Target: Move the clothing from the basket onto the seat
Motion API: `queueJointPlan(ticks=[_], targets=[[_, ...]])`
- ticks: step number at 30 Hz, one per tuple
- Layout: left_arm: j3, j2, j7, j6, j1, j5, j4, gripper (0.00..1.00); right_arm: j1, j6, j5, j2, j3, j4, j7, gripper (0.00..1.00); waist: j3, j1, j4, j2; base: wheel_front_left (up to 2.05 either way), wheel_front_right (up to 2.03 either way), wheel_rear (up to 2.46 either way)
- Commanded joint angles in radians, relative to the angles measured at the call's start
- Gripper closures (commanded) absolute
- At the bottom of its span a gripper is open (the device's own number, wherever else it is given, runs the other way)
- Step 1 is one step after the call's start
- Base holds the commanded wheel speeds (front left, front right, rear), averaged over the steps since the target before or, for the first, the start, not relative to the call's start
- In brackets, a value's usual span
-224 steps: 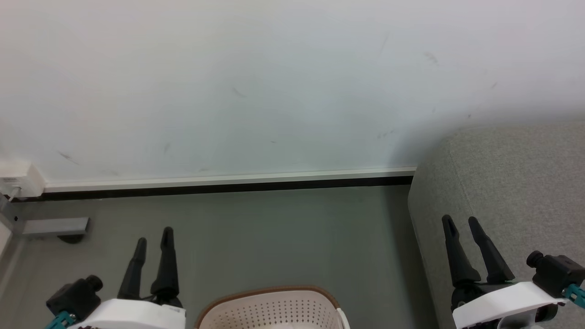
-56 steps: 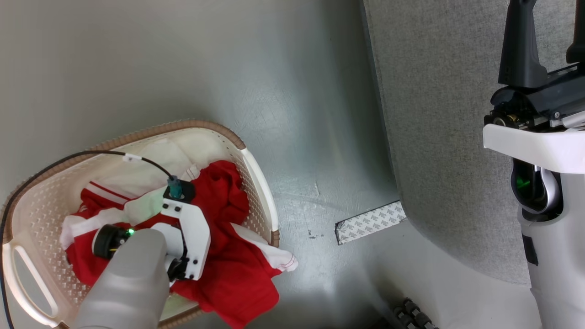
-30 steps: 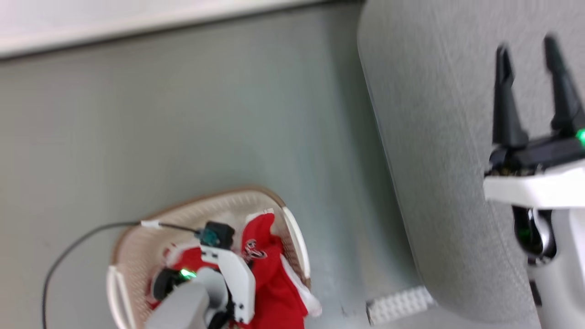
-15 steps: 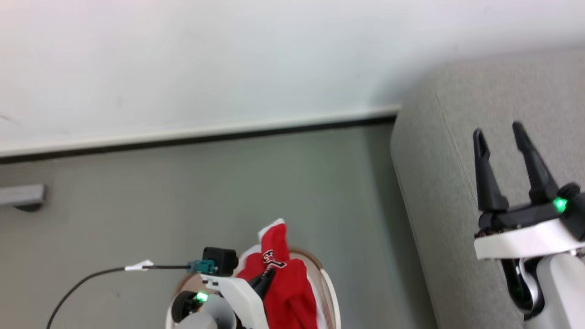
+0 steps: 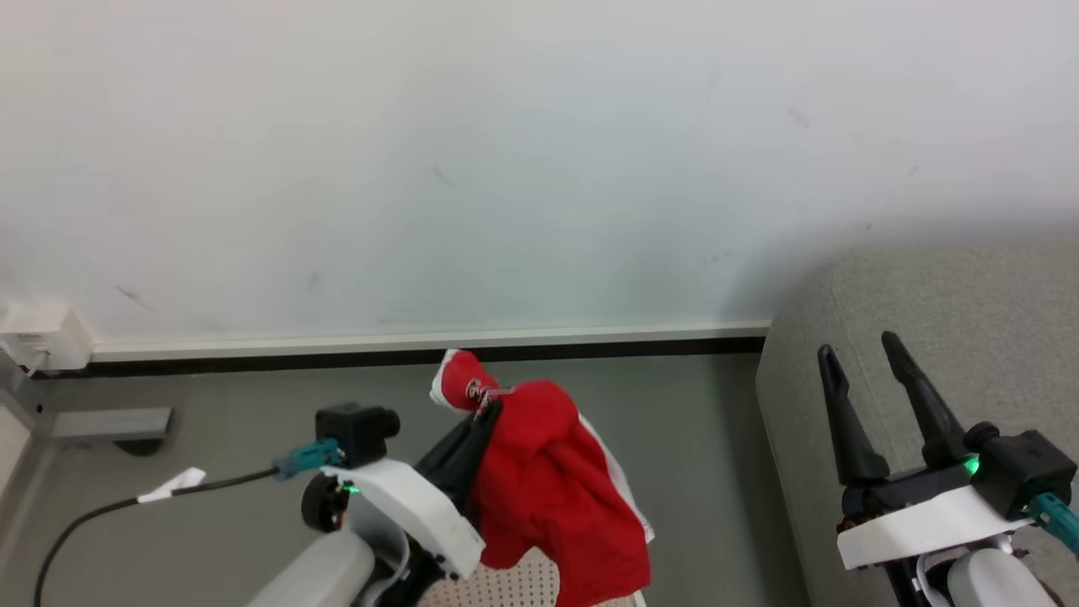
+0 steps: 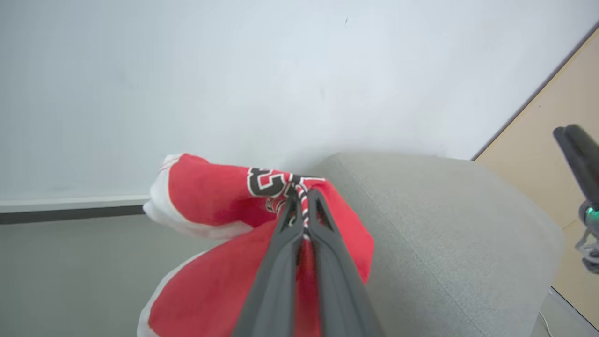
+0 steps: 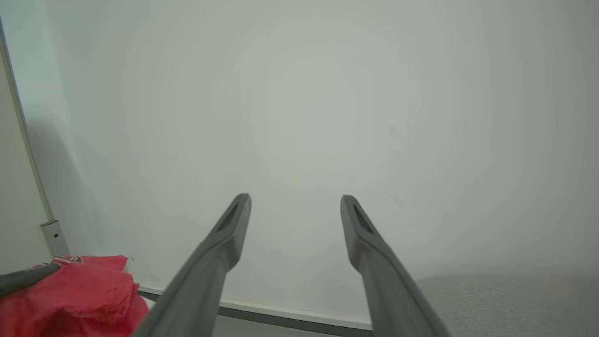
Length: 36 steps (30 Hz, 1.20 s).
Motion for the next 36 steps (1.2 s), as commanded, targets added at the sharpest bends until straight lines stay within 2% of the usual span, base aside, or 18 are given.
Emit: queueJointPlan(ticks=[1,10,14,24,31,36], targets=[[0.017,0.024,-0.008,0.025,-0.004,0.015,-0.074,1.00,0.024,0.003,0.016,-0.001,0.011,0.004,0.001,0.00,-0.021,0.0003,0.009,0.0000,0.00,0.00,0.00],[0.062,0.096,0.014,0.135,-0.040,0.057,-0.386,1.00,0.072,0.003,0.040,0.020,0.065,0.001,0.001,0.00,-0.045,0.0003,0.008,0.0000,0.00,0.00,0.00],[0.073,0.118,0.040,0.172,-0.042,0.063,-0.466,1.00,0.074,0.003,0.075,0.006,0.139,-0.014,0.001,0.00,-0.042,0.0003,0.003,0.0000,0.00,0.00,0.00],[0.076,0.129,0.055,0.207,-0.034,0.069,-0.526,1.00,0.061,0.002,0.144,-0.032,0.241,-0.071,0.001,0.00,-0.019,0.0003,0.002,0.0000,0.00,0.00,0.00],[0.066,0.115,0.049,0.204,-0.036,0.065,-0.507,1.00,0.035,0.002,0.191,-0.073,0.390,-0.126,0.001,0.00,-0.012,0.0003,0.017,0.0000,0.00,0.00,0.00],[0.053,0.096,0.047,0.192,-0.046,0.060,-0.479,1.00,-0.017,0.002,0.201,-0.082,0.508,-0.116,0.001,0.00,-0.014,0.0003,0.039,0.0000,0.00,0.00,0.00]])
